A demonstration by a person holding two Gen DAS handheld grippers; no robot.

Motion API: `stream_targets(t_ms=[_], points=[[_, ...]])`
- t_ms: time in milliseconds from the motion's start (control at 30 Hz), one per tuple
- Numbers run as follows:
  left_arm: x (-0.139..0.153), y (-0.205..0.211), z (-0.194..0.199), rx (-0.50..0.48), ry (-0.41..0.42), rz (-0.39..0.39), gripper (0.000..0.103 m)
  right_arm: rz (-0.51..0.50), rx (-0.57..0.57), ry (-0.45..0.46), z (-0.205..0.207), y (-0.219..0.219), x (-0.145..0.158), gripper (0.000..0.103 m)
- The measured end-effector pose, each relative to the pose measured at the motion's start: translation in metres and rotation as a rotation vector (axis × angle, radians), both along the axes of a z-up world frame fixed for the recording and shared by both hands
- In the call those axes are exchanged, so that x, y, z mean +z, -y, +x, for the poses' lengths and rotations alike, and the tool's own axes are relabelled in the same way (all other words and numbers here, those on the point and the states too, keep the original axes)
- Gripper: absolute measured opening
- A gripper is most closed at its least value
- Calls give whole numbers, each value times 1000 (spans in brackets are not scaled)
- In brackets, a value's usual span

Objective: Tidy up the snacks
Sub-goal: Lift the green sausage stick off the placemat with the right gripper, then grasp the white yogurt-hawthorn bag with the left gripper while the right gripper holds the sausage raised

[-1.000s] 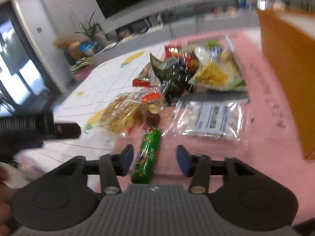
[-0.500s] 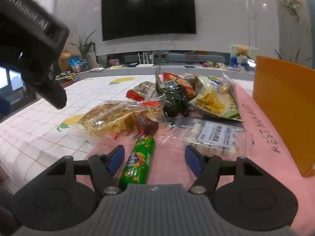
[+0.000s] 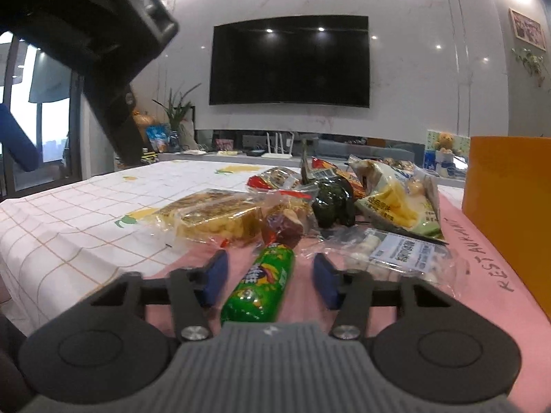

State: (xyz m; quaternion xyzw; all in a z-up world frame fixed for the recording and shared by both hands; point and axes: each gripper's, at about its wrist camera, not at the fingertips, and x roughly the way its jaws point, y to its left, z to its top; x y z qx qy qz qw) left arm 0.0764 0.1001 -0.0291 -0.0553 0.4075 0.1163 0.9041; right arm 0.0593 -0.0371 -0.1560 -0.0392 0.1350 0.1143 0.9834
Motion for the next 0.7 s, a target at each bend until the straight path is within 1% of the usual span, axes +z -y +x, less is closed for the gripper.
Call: stream_targets(t_ms=[33,100,200,233,333,400,500,600,667,700], points=[[0,0,0,-2,0,0,103,-15,11,11,-2,-2,-1,21],[0,2,0,-6,1,5,103,-38,25,28,-4,-4,-2,21],[-1,3,0,-10,-1,13,103,-33,44,7,-2,-1,2,21],[-1,3,0,-10,0,13,103,-44,52,2,-2,-2,3,21],[0,3,0,-10,5,11,103,-128,76,10,-7,-10,8,21],[1,3,-1,-12,8,13,103,-136,98,17,-12,-12,15,21],[5,4,-3,-23,31,25,102,-115,120,30,-20,-7,35,21],[14,5,-11,-46,95,43,101,-76,104,34,-26,10,66,20],[22,4,-17,-55,138,25,101,-50,102,31,-29,26,87,20],[25,4,-19,-62,150,2,101,-46,96,40,-32,35,98,20]])
